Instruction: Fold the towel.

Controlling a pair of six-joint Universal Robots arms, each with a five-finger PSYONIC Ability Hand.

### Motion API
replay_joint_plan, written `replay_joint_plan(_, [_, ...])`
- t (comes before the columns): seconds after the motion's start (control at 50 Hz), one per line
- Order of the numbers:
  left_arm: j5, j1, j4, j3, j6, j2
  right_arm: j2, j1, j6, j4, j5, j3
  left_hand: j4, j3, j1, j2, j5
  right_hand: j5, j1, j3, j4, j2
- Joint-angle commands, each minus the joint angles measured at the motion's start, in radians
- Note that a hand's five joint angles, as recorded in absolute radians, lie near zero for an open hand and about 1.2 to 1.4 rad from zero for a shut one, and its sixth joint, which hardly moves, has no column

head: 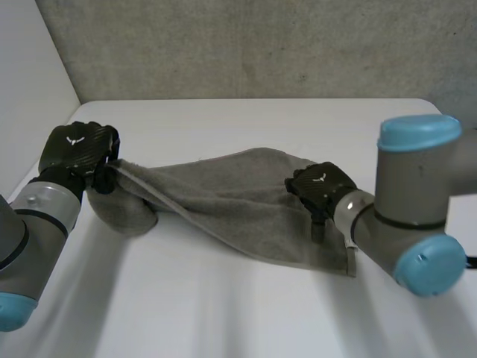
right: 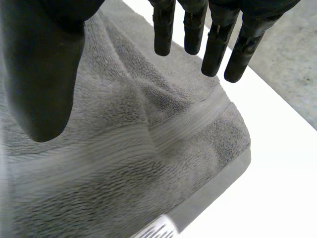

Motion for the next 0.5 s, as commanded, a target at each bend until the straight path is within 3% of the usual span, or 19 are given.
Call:
replay_joint_plan(0.02, [0.000, 0.000, 0.003, 0.006, 0.000, -0.020, -0.161, -0.005, 0.077, -0.151, -0.001, 0.266, -0.118, -0.141, -0.001, -0.090, -0.235, -0.015, -0.057, -0.053, -0.045, -0.040])
replay_joint_plan(0.22, [0.000, 0.000, 0.006, 0.003, 0.000, -0.032, -0.195, -0.102, 0.065, -0.280, -0.034, 0.497, -0.118, -0.141, -0.001, -0.090, -0.235, 0.116, 0.075, 0.079, 0.087, 0.091])
replay_joint_plan(0.38, [0.000, 0.000, 0.007, -0.002, 0.000, -0.032, -0.178, -0.158, 0.035, -0.376, -0.097, 0.544, -0.118, -0.141, -0.001, -0.090, -0.235, 0.263, 0.222, 0.226, 0.234, 0.238])
replay_joint_plan(0.5, [0.000, 0.000, 0.007, -0.005, 0.000, -0.032, -0.129, -0.165, 0.007, -0.401, -0.099, 0.541, -0.118, -0.141, -0.001, -0.090, -0.235, 0.287, 0.246, 0.250, 0.257, 0.262])
